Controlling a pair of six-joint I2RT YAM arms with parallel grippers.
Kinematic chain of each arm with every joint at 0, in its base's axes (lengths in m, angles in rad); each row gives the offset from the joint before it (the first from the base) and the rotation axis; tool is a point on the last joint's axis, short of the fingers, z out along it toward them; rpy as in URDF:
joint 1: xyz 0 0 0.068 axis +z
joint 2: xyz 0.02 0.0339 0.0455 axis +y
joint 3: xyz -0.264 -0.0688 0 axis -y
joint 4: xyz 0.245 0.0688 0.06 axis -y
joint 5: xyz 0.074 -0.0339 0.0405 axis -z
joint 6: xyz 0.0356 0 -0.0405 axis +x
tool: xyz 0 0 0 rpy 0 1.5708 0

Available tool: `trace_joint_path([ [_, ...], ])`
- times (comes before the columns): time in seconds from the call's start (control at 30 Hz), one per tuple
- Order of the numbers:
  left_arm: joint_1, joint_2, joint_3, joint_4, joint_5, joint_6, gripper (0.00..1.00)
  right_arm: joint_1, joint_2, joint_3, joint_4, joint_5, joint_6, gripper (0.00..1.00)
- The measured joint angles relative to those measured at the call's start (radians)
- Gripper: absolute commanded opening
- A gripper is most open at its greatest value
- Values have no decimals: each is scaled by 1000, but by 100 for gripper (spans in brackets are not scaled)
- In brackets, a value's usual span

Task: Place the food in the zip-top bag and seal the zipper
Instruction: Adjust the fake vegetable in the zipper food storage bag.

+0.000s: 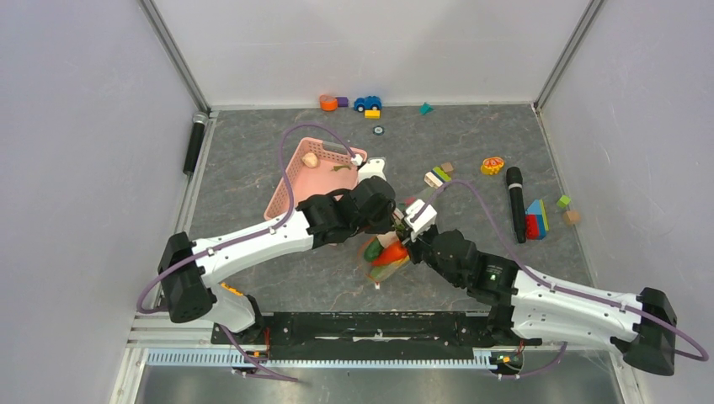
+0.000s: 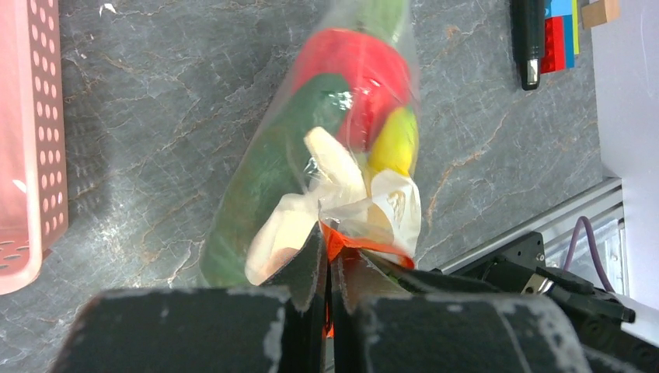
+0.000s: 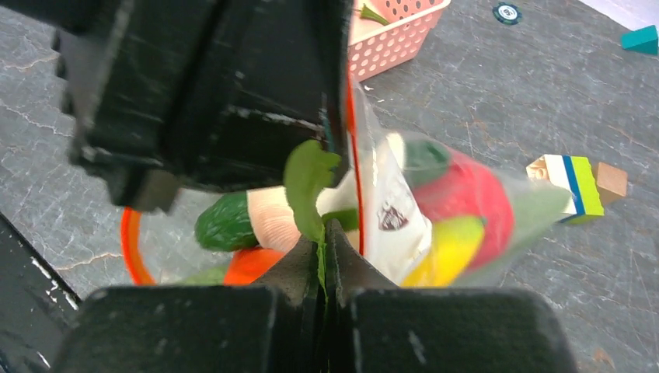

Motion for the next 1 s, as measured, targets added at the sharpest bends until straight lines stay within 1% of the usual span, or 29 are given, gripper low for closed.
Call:
trace_joint_path([
  [0.07,2,14,10,0,1,-1,2,11,32,1,27,16,5,0],
  [0.2,8,22,10,-3,-1,-2,2,23,133,51,29,166,93,0],
  [0.3,12,21,10,0,-6,-3,2,23,207,112,-40,340,226,0],
  [0.43,7,-6,-11,11,11,-11,2,24,251,148,-143,487,394,0],
  [0.6,-6,-38,-50,38,46,-20,2,14,269,166,-229,556,547,0],
  [0.73,-5,-41,-67,82,81,-30,2,-43,277,188,-301,580,624,0],
  [0.9,-5,-43,-76,142,112,-39,2,-107,276,220,-381,638,646,1],
  [1.0,-5,-43,-76,159,112,-40,2,-121,271,223,-389,658,576,1],
])
